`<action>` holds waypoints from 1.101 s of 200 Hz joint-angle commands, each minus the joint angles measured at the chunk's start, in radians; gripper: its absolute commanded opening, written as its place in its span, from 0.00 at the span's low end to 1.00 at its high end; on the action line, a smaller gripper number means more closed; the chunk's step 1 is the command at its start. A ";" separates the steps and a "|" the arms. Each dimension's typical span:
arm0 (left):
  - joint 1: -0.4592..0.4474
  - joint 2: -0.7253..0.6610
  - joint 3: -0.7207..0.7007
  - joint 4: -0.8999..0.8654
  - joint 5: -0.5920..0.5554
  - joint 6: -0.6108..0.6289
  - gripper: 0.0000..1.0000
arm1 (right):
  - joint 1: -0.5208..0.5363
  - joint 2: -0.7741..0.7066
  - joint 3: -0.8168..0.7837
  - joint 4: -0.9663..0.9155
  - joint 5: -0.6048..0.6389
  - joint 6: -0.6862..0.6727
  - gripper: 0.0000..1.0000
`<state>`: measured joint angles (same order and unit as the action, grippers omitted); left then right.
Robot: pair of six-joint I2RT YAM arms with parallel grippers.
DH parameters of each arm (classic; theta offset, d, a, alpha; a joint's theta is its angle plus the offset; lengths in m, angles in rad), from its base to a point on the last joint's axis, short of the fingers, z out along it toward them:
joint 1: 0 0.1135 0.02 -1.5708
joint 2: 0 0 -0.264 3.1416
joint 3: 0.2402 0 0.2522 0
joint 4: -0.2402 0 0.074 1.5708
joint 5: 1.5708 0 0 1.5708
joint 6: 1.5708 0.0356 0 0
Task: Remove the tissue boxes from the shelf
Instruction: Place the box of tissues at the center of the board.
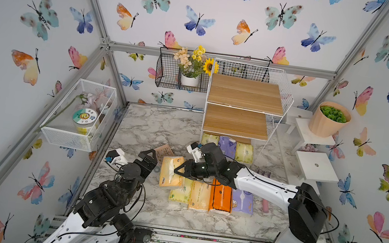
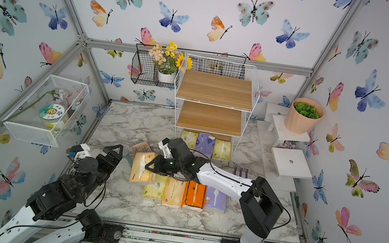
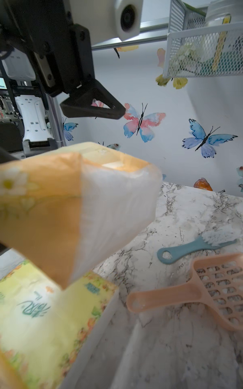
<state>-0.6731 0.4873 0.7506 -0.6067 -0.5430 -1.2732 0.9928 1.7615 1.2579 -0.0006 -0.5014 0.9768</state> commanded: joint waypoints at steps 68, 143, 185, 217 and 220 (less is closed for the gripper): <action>0.006 -0.085 0.043 -0.087 -0.106 0.001 0.95 | 0.105 0.301 0.299 -0.146 0.031 0.154 0.07; 0.006 -0.151 -0.035 -0.116 -0.057 -0.125 0.95 | 0.126 0.433 0.431 -0.323 0.076 0.191 0.04; 0.005 -0.164 -0.051 -0.124 -0.055 -0.151 0.95 | 0.129 0.443 0.429 -0.311 0.151 0.157 0.12; 0.006 -0.154 -0.063 -0.135 -0.042 -0.173 0.95 | 0.127 0.428 0.409 -0.303 0.176 0.142 0.30; 0.006 -0.153 -0.066 -0.135 -0.041 -0.175 0.95 | 0.128 0.425 0.409 -0.308 0.181 0.139 0.31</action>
<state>-0.6731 0.3317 0.7021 -0.7166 -0.6075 -1.4242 1.1145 2.1925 1.6623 -0.2848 -0.3840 1.1465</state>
